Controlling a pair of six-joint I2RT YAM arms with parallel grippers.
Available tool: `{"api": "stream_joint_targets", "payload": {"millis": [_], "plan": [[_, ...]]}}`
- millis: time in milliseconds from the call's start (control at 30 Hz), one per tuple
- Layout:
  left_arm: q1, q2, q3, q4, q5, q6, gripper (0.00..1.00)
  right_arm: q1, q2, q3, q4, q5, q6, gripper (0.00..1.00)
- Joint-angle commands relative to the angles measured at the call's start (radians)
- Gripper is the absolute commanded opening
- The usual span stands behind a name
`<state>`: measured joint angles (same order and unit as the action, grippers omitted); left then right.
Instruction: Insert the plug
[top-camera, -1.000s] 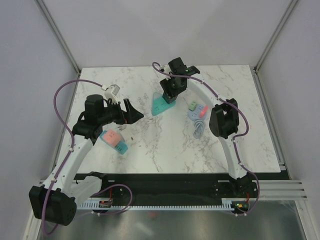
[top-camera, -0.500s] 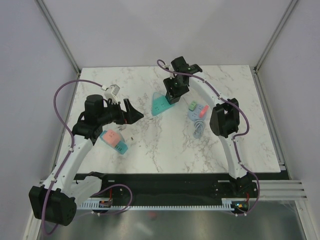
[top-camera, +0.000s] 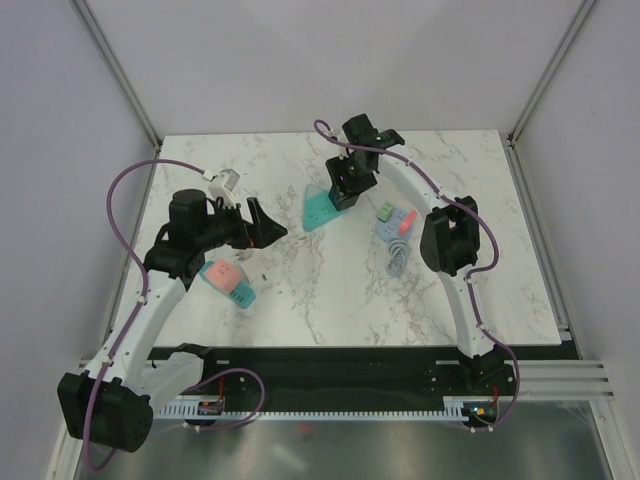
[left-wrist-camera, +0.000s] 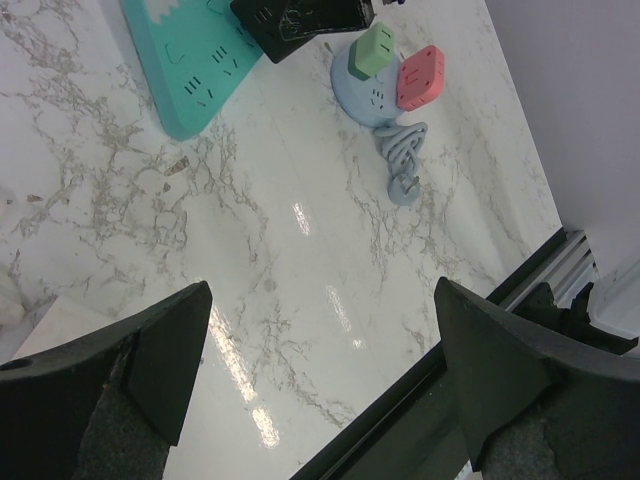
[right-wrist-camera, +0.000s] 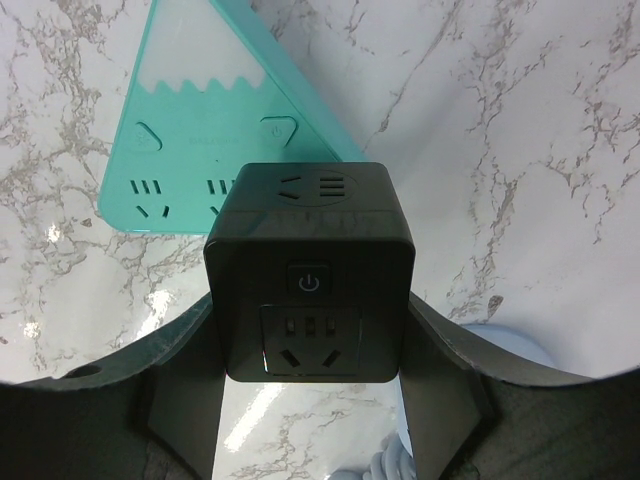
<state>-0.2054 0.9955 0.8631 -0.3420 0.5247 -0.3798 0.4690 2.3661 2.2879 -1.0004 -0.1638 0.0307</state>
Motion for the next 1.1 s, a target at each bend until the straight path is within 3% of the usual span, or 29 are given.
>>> {"api": "stream_joint_targets", "payload": {"millis": [0, 667, 1067], "plan": [[-0.003, -0.014, 0.008, 0.024, -0.009, 0.025, 1.00, 0.019, -0.047, -0.031, 0.040, 0.015, 0.005, 0.00], [-0.003, -0.014, 0.013, 0.021, -0.002, 0.022, 1.00, 0.046, -0.077, -0.146, 0.138, 0.067, -0.014, 0.00], [-0.003, -0.009, 0.013, 0.020, 0.001, 0.019, 1.00, 0.099, 0.002, -0.185, 0.099, 0.230, 0.018, 0.00]]}}
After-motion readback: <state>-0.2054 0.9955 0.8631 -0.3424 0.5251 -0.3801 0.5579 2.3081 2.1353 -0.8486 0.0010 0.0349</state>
